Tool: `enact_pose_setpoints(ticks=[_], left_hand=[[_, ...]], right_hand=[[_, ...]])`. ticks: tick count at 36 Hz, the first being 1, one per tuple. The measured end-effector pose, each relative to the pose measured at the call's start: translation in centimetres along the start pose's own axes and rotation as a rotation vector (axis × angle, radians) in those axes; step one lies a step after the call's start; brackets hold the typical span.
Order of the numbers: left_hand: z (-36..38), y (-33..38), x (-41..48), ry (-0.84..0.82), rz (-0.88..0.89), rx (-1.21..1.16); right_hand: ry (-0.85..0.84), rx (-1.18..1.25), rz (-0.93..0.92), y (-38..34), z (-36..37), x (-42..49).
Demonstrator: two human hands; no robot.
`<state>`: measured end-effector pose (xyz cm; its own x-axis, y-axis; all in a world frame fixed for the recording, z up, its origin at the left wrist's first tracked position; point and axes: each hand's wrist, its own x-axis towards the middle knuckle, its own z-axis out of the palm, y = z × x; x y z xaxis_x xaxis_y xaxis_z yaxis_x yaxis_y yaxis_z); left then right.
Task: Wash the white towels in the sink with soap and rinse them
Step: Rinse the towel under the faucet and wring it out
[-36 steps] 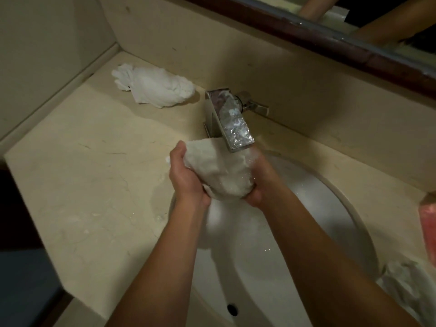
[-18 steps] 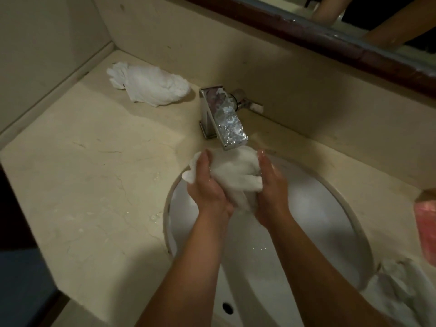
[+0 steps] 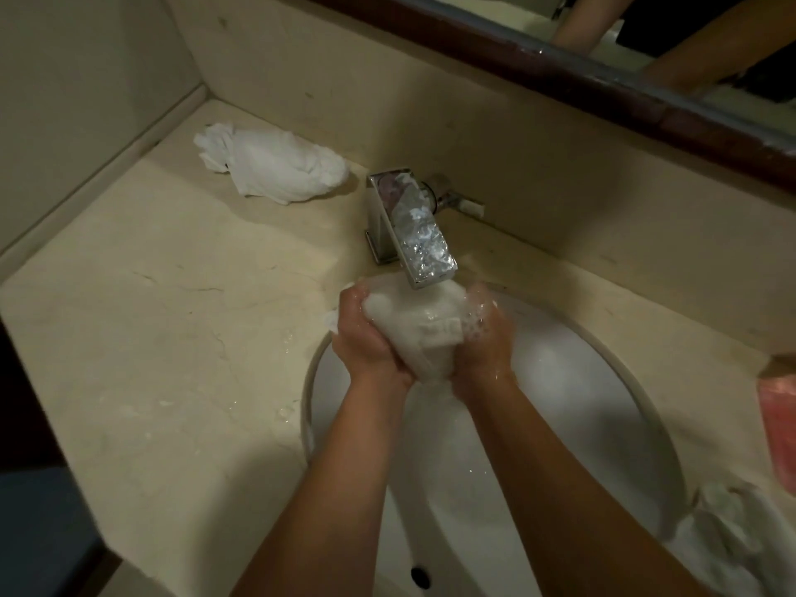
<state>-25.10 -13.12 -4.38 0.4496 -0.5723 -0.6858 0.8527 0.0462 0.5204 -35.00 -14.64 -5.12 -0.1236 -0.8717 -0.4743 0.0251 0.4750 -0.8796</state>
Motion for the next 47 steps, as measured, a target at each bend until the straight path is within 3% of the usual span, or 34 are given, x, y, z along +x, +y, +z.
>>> enact_pose_setpoints(ticks=[3,7,13,28,34,40,47], left_hand=[[-0.4,0.4,-0.2,0.024,-0.033,0.033],[-0.4,1.2,-0.3,0.035,-0.015,0.055],[0.0,2.0,-1.1,0.13,0.073,0.187],[0.8,4.2,-2.4,0.082,0.217,0.278],[0.5,4.5,-2.7,0.094,0.267,0.341],[-0.5,5.0,-6.0,0.071,0.398,0.467],[0.5,4.5,-12.7,0.003,0.522,0.619]], right_hand=[[0.028,0.028,0.102,-0.8,-0.4,-0.3],[-0.088,-0.338,-0.183,-1.4,-1.0,0.0],[0.009,-0.079,-0.174,-6.0,0.2,1.3],[0.061,-0.155,-0.321,-6.4,1.7,0.2],[-0.042,-0.206,-0.324,-6.0,0.3,-0.1],[-0.033,-0.193,-0.284,-4.1,-2.0,-3.6],[-0.155,-0.174,-0.41,-4.6,-5.0,-9.1]])
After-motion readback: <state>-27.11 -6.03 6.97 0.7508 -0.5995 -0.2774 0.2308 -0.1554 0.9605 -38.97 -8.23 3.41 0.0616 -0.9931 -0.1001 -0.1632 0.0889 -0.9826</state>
